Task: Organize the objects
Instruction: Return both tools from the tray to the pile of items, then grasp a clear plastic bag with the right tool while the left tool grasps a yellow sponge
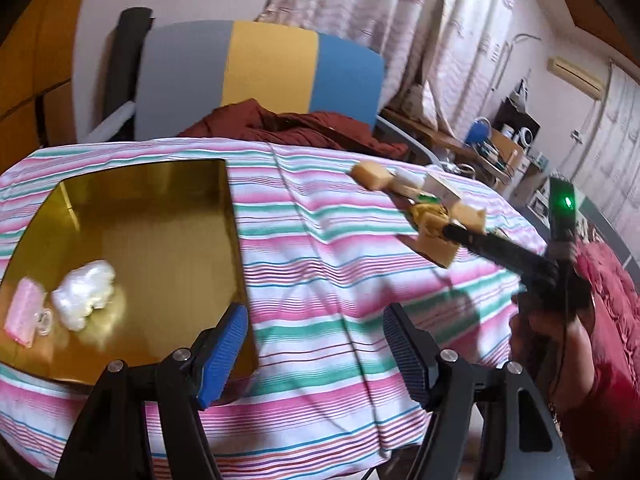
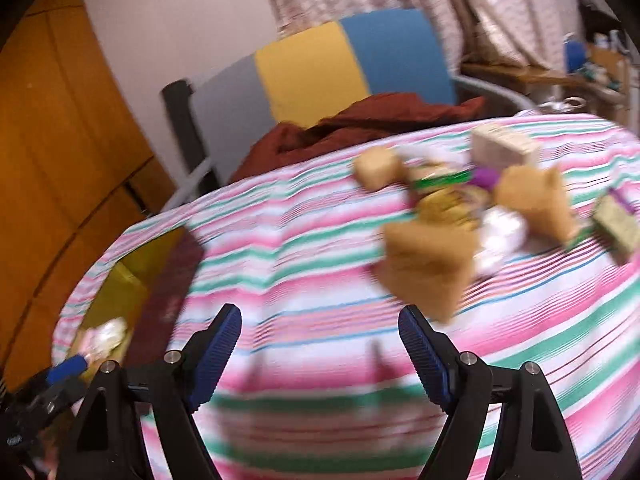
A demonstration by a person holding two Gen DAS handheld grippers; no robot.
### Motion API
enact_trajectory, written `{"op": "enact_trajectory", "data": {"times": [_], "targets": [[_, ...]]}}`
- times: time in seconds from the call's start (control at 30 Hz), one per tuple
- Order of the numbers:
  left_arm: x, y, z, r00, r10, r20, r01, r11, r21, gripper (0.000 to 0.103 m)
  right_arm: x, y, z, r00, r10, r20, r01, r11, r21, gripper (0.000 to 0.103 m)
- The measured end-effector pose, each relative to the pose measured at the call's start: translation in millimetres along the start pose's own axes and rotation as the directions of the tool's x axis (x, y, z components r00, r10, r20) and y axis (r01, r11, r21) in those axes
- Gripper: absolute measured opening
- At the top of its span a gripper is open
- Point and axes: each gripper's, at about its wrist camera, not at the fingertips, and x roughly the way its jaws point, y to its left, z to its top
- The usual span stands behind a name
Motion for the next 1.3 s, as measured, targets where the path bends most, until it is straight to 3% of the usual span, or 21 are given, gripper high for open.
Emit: {"op": "enact_trajectory", "data": {"times": [0.13, 0.3, 0.43, 0.53, 0.57, 0.67, 0.77, 0.83, 0.9, 1.0, 1.03, 1.2, 1.23, 1.3], "targets": [[4, -11, 1, 1.0, -0.01, -0.012, 0.01, 1.0, 0.019, 0.071, 11, -25, 21, 0.999, -0.042, 0.027, 0.042, 0.999, 0.023, 0.082], [7, -16, 0, 1.0, -0.002, -0.022, 0.002, 1.0, 0.02, 0.071, 30, -30, 29, 1.0, -0.007, -0.016, 0.007, 1.0, 0.028, 0.082], [11, -16, 0, 1.0, 0.003, -0.029, -0.003, 1.0, 0.013, 0.071, 13, -1, 15, 0.994, 0.111, 0.002, -0.111, 0.993, -0.03, 0.083], [15, -17, 0, 0.999, -0.003, -0.039, 0.003, 1.0, 0.002, 0.071, -3, 6, 8, 0.969, 0.246, 0.026, -0.245, 0.969, -0.029, 0.083], [15, -17, 1, 0.999, -0.004, -0.042, 0.004, 1.0, 0.002, 0.071, -10, 1, 7, 0.966, 0.253, 0.054, -0.252, 0.968, -0.017, 0.083], [17, -20, 0, 0.999, -0.01, -0.04, 0.011, 1.0, 0.004, 0.071, -16, -20, 9, 0.984, 0.138, 0.112, -0.142, 0.989, 0.032, 0.083], [20, -23, 0, 0.999, -0.018, -0.049, 0.019, 1.0, 0.005, 0.071, -3, -52, 16, 0.996, -0.059, 0.061, 0.051, 0.991, 0.128, 0.083], [22, -25, -1, 0.998, -0.024, -0.056, 0.024, 1.0, 0.005, 0.071, 12, -71, 19, 0.992, -0.126, 0.016, 0.121, 0.977, 0.177, 0.082], [23, -28, -2, 0.998, -0.028, -0.063, 0.029, 1.0, 0.006, 0.071, 28, -83, 22, 0.988, -0.154, -0.023, 0.156, 0.97, 0.187, 0.078], [24, -31, -2, 0.997, -0.029, -0.067, 0.03, 0.999, 0.012, 0.071, 52, -92, 28, 0.982, -0.174, -0.068, 0.184, 0.966, 0.182, 0.063], [23, -31, -2, 0.997, -0.027, -0.067, 0.028, 0.999, 0.016, 0.071, 58, -96, 29, 0.982, -0.171, -0.076, 0.183, 0.962, 0.201, 0.058], [28, -33, -1, 0.996, -0.028, -0.08, 0.029, 1.0, 0.009, 0.071, 70, -99, 32, 0.983, -0.17, -0.072, 0.181, 0.964, 0.196, 0.053], [30, -34, 0, 0.996, -0.031, -0.083, 0.032, 0.999, 0.008, 0.071, 71, -99, 33, 0.986, -0.148, -0.071, 0.159, 0.968, 0.192, 0.042], [33, -37, 2, 0.995, -0.039, -0.087, 0.04, 0.999, 0.011, 0.071, 67, -101, 31, 0.989, -0.128, -0.074, 0.139, 0.975, 0.175, 0.041]]}}
